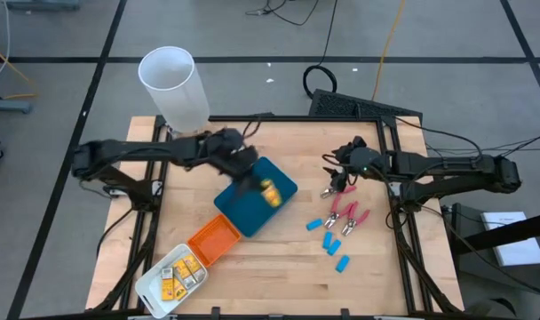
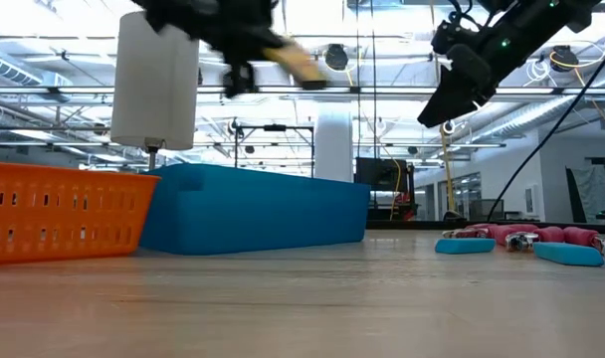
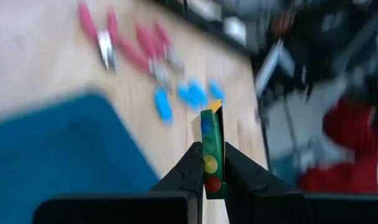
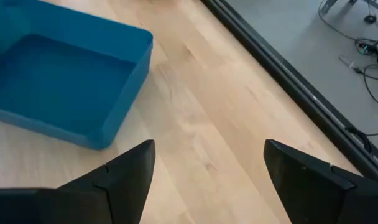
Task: Pick & Place School Supplies
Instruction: Put the yellow crayon box into the white bin
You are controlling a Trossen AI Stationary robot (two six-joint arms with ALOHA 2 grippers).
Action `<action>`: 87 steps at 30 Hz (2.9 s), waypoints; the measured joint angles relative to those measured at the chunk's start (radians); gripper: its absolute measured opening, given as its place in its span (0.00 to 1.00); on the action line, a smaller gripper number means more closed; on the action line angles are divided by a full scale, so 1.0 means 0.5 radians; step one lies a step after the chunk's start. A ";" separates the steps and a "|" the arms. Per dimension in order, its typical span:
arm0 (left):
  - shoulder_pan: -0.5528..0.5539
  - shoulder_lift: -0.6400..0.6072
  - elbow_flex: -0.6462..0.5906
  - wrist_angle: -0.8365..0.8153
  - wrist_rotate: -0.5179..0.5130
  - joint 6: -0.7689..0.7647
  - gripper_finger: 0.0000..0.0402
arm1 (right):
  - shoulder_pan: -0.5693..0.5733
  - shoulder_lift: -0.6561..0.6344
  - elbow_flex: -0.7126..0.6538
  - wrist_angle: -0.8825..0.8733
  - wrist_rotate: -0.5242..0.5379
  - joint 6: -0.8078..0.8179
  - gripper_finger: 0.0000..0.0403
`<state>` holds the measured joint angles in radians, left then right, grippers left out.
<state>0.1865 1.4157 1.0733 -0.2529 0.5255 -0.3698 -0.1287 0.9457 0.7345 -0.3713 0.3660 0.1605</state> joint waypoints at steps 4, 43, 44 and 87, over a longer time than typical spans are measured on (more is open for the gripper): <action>-0.223 -0.242 0.000 -0.632 -0.162 0.052 0.09 | 0.000 0.022 0.000 -0.007 -0.001 0.022 0.72; -2.763 -0.025 -0.001 -1.351 -1.275 -3.200 0.19 | 0.067 0.188 0.000 0.378 -0.164 -0.034 0.72; -2.768 0.001 -0.001 -1.344 -1.239 -3.205 0.18 | 0.067 0.190 0.000 0.378 -0.164 -0.034 0.72; -2.700 0.078 -0.041 -1.535 -0.917 -3.101 0.60 | 0.067 0.201 0.000 0.375 -0.164 -0.038 0.72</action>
<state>-1.1636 1.4548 1.0526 -1.0203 0.0673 -1.9203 -0.0952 1.0462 0.7345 -0.1837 0.2840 0.1413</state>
